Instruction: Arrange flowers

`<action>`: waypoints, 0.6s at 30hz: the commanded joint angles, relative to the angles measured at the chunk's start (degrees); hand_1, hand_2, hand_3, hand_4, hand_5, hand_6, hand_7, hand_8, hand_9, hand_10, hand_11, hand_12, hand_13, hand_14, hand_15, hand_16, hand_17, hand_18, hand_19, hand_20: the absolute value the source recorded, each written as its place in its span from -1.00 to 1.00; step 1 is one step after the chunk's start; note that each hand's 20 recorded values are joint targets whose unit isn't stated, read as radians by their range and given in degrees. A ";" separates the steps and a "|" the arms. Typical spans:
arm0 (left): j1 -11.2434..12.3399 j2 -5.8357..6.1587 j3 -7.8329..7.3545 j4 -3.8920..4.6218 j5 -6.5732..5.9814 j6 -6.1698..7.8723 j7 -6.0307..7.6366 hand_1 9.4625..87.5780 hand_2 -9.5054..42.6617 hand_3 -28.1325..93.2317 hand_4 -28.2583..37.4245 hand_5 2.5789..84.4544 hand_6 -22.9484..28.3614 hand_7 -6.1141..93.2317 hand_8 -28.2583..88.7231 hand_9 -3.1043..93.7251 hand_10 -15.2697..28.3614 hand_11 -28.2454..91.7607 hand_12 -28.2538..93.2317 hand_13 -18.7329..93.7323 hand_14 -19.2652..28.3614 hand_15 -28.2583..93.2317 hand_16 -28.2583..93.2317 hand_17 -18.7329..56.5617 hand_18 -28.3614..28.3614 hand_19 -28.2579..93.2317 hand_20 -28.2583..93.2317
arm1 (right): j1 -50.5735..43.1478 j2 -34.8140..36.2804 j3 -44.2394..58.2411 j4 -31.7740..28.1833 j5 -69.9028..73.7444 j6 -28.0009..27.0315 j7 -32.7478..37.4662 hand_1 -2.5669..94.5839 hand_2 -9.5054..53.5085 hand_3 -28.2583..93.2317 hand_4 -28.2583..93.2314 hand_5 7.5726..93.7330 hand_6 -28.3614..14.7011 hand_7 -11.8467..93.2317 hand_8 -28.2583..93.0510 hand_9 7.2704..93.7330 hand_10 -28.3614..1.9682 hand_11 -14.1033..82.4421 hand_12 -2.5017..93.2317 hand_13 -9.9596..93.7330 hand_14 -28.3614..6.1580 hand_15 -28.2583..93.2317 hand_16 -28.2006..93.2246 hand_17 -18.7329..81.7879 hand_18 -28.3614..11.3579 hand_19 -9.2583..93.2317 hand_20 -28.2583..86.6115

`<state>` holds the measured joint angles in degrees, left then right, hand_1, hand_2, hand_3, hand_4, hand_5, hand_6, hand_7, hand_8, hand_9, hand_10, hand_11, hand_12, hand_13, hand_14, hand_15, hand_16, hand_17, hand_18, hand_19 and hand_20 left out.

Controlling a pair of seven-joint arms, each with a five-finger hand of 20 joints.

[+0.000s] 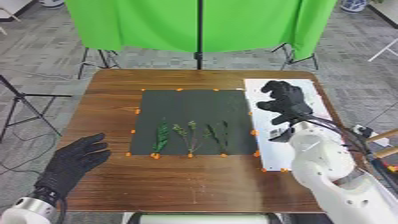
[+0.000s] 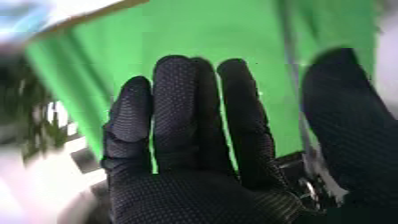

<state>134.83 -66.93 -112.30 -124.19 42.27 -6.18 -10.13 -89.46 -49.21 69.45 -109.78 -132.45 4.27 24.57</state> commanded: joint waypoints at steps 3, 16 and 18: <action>0.70 -0.21 -0.64 0.02 0.21 0.05 0.04 -0.59 -0.39 0.72 -0.98 -0.19 0.15 -0.25 -0.78 -0.28 0.42 0.14 -0.31 -0.21 0.55 0.39 -0.65 -0.67 0.82 0.48 -0.49 | -2.78 7.36 0.85 4.62 -4.49 -4.46 1.14 -0.30 -1.00 0.91 -1.00 -0.28 0.15 0.05 -0.92 -0.35 0.15 0.31 -0.48 -0.07 0.10 0.71 -0.23 -0.16 -0.41 0.76 0.23; 0.57 0.11 -0.62 0.13 0.09 -0.19 0.01 -0.59 -0.39 0.72 -0.98 -0.19 0.15 -0.25 -0.78 -0.28 0.42 0.14 -0.31 -0.21 0.55 0.39 -0.65 -0.67 0.82 0.48 -0.49 | 0.19 7.80 -5.15 10.44 -6.44 -0.99 2.89 -0.26 -1.00 0.91 -1.00 -0.28 0.12 0.01 -0.90 -0.26 0.15 0.30 -0.49 0.11 0.21 0.69 -0.23 -0.11 -0.39 0.78 0.23; 0.55 0.17 -0.73 0.08 0.04 -0.20 0.03 -0.59 -0.39 0.72 -0.98 -0.19 0.14 -0.25 -0.78 -0.28 0.42 0.14 -0.31 -0.21 0.55 0.39 -0.65 -0.66 0.81 0.48 -0.49 | 0.91 7.77 -6.49 11.58 -6.59 1.34 3.23 -0.24 -1.00 0.91 -1.00 -0.26 0.16 0.03 -0.90 -0.21 0.15 0.31 -0.50 0.17 0.26 0.66 -0.19 -0.10 -0.39 0.78 0.22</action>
<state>134.90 -66.84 -112.81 -124.20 42.27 -6.21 -9.97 -90.14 -41.36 64.98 -100.44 -137.45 1.69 26.82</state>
